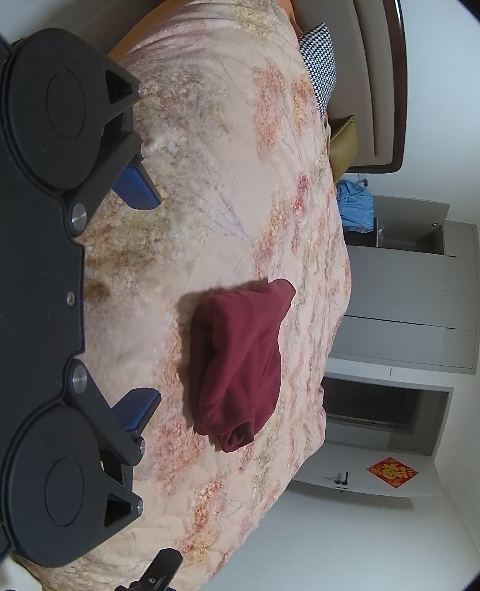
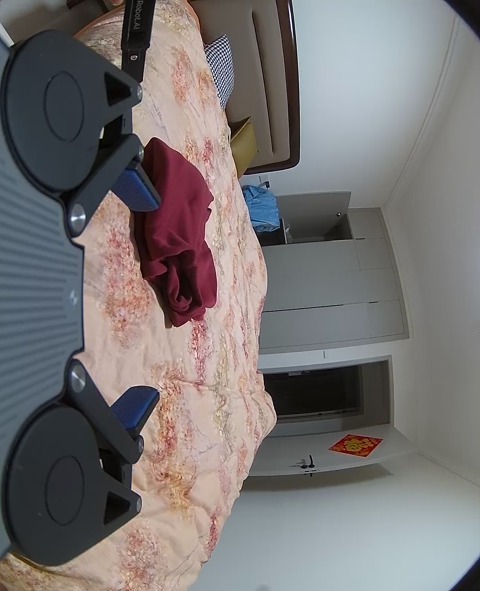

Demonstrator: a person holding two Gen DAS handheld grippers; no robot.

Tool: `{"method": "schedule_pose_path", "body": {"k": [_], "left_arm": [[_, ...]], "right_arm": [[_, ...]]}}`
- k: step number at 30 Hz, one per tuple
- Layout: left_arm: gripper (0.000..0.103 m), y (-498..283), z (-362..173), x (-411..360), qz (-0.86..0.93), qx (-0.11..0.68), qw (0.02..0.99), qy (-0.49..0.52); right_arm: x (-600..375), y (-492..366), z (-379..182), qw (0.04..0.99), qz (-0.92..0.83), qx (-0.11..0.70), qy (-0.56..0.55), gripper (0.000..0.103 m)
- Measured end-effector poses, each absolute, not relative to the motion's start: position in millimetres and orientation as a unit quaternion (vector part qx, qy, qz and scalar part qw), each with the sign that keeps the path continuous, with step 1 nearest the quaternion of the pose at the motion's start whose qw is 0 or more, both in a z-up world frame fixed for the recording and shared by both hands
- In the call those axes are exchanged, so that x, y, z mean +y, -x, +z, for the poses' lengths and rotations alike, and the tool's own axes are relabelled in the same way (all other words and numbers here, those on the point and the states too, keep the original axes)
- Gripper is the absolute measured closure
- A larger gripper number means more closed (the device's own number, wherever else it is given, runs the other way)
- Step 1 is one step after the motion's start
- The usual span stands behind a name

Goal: Fold small clothes

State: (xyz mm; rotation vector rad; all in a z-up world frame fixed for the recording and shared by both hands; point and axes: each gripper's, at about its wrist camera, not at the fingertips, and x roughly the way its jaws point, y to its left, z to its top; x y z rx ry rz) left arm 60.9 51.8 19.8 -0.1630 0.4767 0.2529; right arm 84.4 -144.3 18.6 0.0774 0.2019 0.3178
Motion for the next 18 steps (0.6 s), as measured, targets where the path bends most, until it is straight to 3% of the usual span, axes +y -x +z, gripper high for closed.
{"method": "schedule_pose_path", "body": {"k": [18], "left_arm": [[0.001,-98,3,51,0.131,0.281,0.948,0.07]], "right_arm": [[-156,-112,-5,0.98,0.128,0.136,-0.069,0.0]]}}
